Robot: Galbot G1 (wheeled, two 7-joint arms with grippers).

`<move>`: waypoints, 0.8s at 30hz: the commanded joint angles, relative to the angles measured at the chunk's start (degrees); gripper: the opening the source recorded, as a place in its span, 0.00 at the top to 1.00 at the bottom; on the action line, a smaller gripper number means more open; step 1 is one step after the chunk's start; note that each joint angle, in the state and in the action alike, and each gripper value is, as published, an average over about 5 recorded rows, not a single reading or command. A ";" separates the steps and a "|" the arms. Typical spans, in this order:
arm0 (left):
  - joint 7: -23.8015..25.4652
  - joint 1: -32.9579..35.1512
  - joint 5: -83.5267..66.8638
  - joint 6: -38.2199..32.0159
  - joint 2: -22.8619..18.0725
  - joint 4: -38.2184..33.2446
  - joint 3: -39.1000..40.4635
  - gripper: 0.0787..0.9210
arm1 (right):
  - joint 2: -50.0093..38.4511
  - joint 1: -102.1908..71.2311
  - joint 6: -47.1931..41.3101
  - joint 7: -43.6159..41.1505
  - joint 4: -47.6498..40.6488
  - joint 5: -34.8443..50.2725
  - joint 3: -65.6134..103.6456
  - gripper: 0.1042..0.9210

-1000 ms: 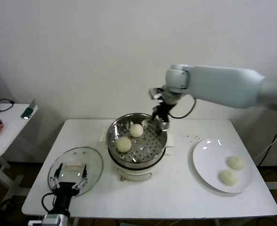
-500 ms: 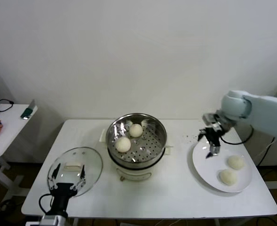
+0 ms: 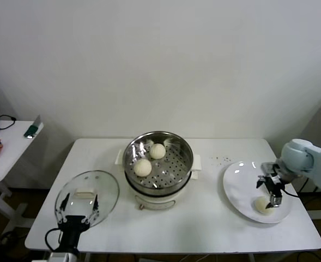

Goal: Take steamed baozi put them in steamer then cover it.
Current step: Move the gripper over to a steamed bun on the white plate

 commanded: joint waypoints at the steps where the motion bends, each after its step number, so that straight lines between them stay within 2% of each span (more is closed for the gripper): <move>1: 0.35 0.10 0.28 -0.26 -0.22 0.27 -0.01 0.12 | -0.22 -9.78 0.78 -0.04 -3.62 -4.98 7.53 0.12; 24: 0.06 0.23 1.27 -0.61 -0.53 1.02 0.33 0.12 | 4.83 -9.27 1.67 -0.30 -7.22 -5.02 8.82 0.12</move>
